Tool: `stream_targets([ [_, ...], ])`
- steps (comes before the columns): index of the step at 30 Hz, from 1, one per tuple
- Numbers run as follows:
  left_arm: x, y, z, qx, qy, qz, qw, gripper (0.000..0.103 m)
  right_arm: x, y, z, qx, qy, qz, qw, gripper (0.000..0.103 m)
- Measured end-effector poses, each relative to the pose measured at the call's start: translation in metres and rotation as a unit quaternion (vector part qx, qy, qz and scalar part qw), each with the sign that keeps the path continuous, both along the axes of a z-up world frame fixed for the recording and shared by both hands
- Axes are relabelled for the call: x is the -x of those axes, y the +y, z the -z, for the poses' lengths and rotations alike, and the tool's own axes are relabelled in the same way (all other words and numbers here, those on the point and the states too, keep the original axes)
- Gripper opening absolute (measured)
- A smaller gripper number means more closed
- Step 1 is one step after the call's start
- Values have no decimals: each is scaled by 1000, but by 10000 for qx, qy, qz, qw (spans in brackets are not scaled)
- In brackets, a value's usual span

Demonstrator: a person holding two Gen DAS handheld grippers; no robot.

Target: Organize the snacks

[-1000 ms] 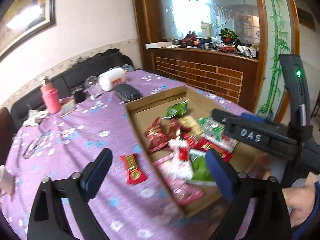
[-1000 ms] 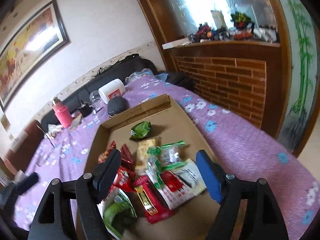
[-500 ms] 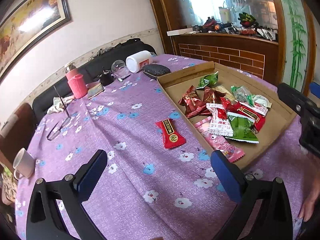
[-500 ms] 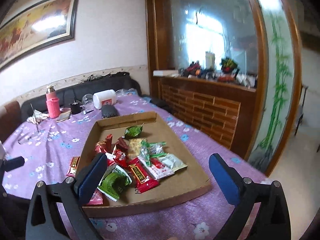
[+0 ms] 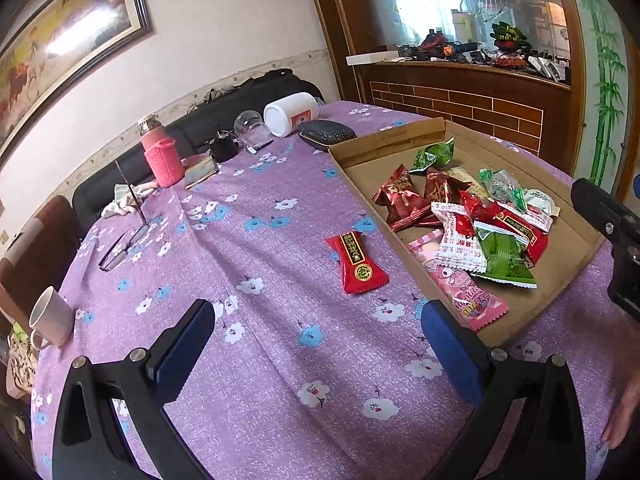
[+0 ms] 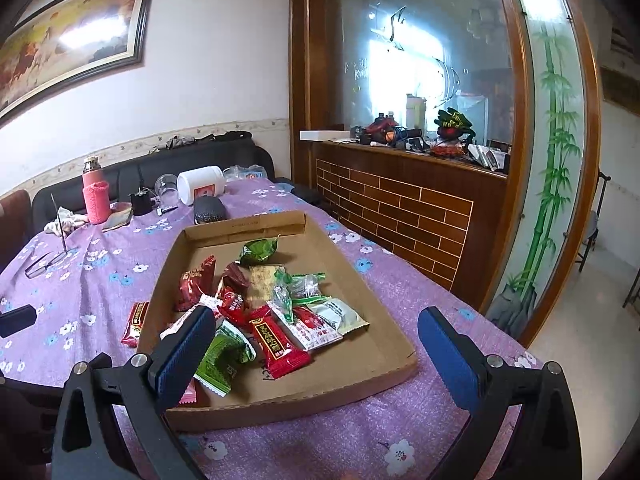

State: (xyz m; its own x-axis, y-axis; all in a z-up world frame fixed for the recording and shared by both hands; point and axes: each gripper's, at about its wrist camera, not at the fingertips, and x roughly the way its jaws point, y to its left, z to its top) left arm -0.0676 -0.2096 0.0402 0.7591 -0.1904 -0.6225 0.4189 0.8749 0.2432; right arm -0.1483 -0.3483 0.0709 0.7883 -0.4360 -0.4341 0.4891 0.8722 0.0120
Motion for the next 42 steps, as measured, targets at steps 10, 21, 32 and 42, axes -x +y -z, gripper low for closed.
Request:
stream_targets([
  [10, -3, 2, 3, 16, 145, -78, 9999, 103, 7, 4, -4, 144, -173, 108, 9997, 102],
  [21, -3, 1, 4, 7, 190, -65, 9998, 103, 7, 7, -5, 235, -177, 94, 9995, 102],
  [32, -3, 1, 6, 6, 215, -43, 9998, 103, 5, 8, -5, 223, -136, 77, 9996, 102],
  [42, -4, 1, 8, -2, 226, -33, 9997, 103, 4, 6, -5, 197, -117, 92, 9997, 102],
])
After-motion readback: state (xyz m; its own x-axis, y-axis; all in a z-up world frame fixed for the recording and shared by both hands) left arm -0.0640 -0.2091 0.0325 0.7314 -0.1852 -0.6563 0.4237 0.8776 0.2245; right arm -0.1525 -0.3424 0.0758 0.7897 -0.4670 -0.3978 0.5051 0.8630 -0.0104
